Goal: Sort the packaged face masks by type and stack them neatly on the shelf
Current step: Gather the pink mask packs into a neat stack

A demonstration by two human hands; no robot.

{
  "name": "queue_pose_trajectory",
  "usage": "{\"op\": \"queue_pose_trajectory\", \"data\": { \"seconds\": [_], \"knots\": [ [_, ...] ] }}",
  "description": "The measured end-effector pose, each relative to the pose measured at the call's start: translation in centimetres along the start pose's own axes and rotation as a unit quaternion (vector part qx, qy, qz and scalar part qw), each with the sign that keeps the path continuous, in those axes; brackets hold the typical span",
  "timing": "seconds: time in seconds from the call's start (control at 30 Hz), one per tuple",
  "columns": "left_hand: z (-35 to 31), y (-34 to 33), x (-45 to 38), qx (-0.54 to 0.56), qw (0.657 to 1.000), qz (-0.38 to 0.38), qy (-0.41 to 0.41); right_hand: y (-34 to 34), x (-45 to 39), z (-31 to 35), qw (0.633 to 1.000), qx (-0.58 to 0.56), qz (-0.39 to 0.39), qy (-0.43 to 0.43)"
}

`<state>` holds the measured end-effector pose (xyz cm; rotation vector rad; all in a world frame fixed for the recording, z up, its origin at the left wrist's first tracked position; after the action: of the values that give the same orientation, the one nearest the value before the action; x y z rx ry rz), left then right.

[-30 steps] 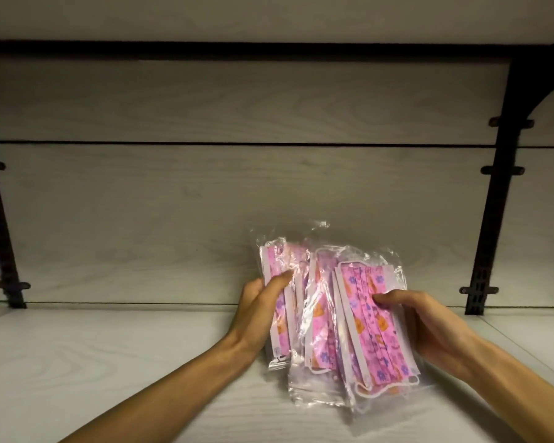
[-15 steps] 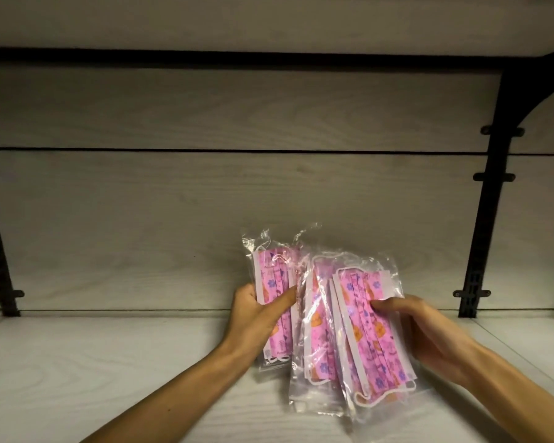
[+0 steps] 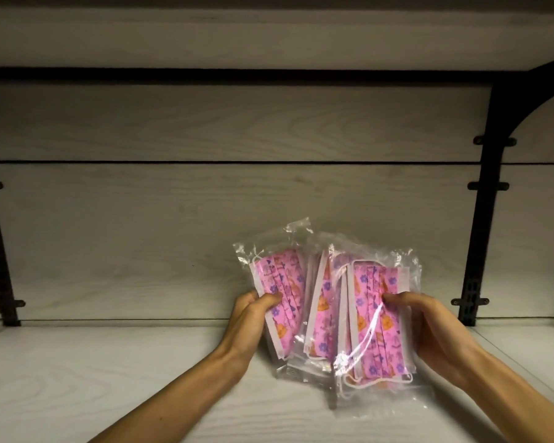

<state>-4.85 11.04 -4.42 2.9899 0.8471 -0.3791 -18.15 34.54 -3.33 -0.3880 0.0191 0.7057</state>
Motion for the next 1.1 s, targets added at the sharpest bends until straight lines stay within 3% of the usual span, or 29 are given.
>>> {"op": "queue_pose_trajectory", "data": {
  "seconds": [0.17,0.37,0.47,0.6,0.77,0.93,1.0,1.1],
  "knots": [
    [-0.4,-1.1,1.0,-0.033,0.991,0.125,0.041,-0.6,-0.7,-0.8,1.0,-0.009,0.014,-0.013],
    [0.9,-2.9,2.0,-0.022,0.975,0.214,0.054,-2.1,-0.8,-1.9,0.997,0.056,0.049,0.017],
    [0.9,-3.0,2.0,-0.006,0.984,0.176,0.011,-1.9,-0.5,-1.6,0.995,0.082,0.051,0.033],
    [0.2,-2.1,1.2,0.079,0.992,0.086,-0.043,-1.8,0.3,-1.3,0.976,0.197,0.071,0.057],
    [-0.2,-2.1,1.6,0.081,0.994,0.063,-0.045,-3.5,0.8,-3.3,0.967,0.228,0.089,0.077],
    [-2.5,-2.6,1.7,0.064,0.98,-0.039,-0.186,-4.0,0.4,-3.5,0.964,0.195,0.009,0.182],
    [-2.1,-2.7,2.1,0.03,0.982,-0.037,-0.182,-3.6,0.3,-3.8,0.965,0.199,0.022,0.167],
    [-0.9,-3.1,3.0,0.029,0.991,0.028,-0.13,-2.4,0.5,-4.6,0.953,0.259,0.056,0.144]
  ]
}}
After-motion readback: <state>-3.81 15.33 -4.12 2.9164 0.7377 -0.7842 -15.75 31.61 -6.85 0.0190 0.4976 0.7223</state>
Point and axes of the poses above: each hand's wrist, its own x-axis away from the middle knuckle, its own y-axis out of the back of the hand, z = x × y, the point moved 1 cm from there along -x, towards the middle knuckle, and after that the axes turned 1 degree about x, right-handed, at the moved point
